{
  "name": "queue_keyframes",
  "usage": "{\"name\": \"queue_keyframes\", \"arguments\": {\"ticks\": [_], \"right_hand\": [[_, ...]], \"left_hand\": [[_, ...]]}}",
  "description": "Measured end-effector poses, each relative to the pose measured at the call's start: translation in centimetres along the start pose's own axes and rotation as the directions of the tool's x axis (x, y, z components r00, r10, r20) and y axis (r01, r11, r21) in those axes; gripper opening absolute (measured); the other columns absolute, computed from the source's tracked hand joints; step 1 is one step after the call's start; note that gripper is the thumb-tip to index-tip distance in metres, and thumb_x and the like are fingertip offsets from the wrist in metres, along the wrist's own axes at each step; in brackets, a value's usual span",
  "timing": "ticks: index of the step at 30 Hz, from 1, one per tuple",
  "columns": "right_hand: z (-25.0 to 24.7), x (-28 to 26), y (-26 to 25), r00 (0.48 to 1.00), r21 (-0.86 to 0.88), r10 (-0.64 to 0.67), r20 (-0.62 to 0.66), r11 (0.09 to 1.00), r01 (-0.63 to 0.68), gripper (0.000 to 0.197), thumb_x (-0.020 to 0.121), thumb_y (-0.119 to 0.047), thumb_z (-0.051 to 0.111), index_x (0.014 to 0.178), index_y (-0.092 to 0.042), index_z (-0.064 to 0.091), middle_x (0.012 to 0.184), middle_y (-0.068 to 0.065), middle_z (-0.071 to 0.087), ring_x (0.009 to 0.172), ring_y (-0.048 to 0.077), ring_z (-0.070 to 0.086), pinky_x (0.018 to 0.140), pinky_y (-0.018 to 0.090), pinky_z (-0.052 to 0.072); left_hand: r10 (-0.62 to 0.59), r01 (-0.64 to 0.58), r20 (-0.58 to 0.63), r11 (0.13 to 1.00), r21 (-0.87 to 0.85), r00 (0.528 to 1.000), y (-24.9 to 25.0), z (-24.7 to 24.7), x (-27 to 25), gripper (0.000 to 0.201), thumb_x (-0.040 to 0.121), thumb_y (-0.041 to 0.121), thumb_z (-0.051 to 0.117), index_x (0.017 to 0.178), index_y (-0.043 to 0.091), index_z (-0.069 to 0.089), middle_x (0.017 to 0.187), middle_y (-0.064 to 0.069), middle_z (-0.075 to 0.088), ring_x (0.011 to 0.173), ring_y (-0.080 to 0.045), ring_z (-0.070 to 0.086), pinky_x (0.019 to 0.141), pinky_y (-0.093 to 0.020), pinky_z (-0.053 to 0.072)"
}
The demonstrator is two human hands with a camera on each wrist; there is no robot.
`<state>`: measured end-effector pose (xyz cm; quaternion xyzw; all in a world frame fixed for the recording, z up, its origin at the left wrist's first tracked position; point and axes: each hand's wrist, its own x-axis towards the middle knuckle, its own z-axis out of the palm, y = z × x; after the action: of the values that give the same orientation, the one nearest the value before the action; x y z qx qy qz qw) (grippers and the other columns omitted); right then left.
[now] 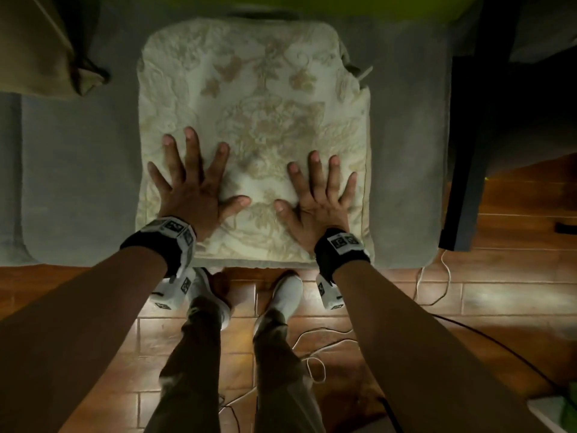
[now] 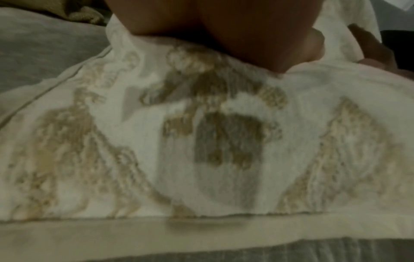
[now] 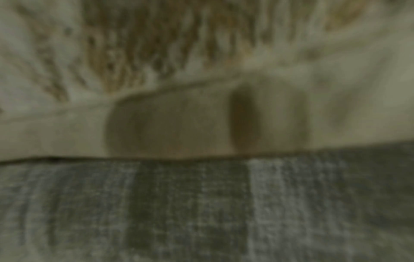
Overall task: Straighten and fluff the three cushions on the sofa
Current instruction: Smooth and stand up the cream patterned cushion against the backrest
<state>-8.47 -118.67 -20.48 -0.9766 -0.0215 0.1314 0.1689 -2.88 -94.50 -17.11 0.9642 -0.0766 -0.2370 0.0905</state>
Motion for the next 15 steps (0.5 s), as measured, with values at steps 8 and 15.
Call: {"name": "queue_keyframes", "arguments": {"ticks": [8, 15], "right_hand": [[-0.1, -3.9, 3.2, 0.983, 0.035, 0.153, 0.097, 0.987, -0.157, 0.080, 0.094, -0.077, 0.019, 0.148, -0.047, -0.032, 0.157, -0.007, -0.044, 0.153, 0.029, -0.026, 0.121, 0.064, -0.010], [-3.3, -10.1, 6.4, 0.941, -0.008, 0.311, 0.133, 0.950, -0.313, 0.087, 0.094, -0.017, 0.045, 0.162, -0.027, -0.008, 0.171, -0.001, -0.010, 0.157, 0.026, -0.013, 0.121, 0.068, 0.000]], "left_hand": [[0.015, -0.012, -0.065, 0.999, 0.040, 0.998, 1.6, -0.6, -1.0, 0.099, 0.080, 0.087, 0.030, 0.150, 0.044, -0.025, 0.161, -0.013, -0.031, 0.146, -0.046, -0.024, 0.110, -0.075, -0.006], [-0.007, 0.010, -0.112, 1.000, 0.027, 0.994, 2.7, -1.8, -3.0, 0.096, 0.083, 0.085, 0.028, 0.152, 0.042, -0.023, 0.161, -0.016, -0.027, 0.147, -0.046, -0.021, 0.112, -0.075, 0.001]]}}
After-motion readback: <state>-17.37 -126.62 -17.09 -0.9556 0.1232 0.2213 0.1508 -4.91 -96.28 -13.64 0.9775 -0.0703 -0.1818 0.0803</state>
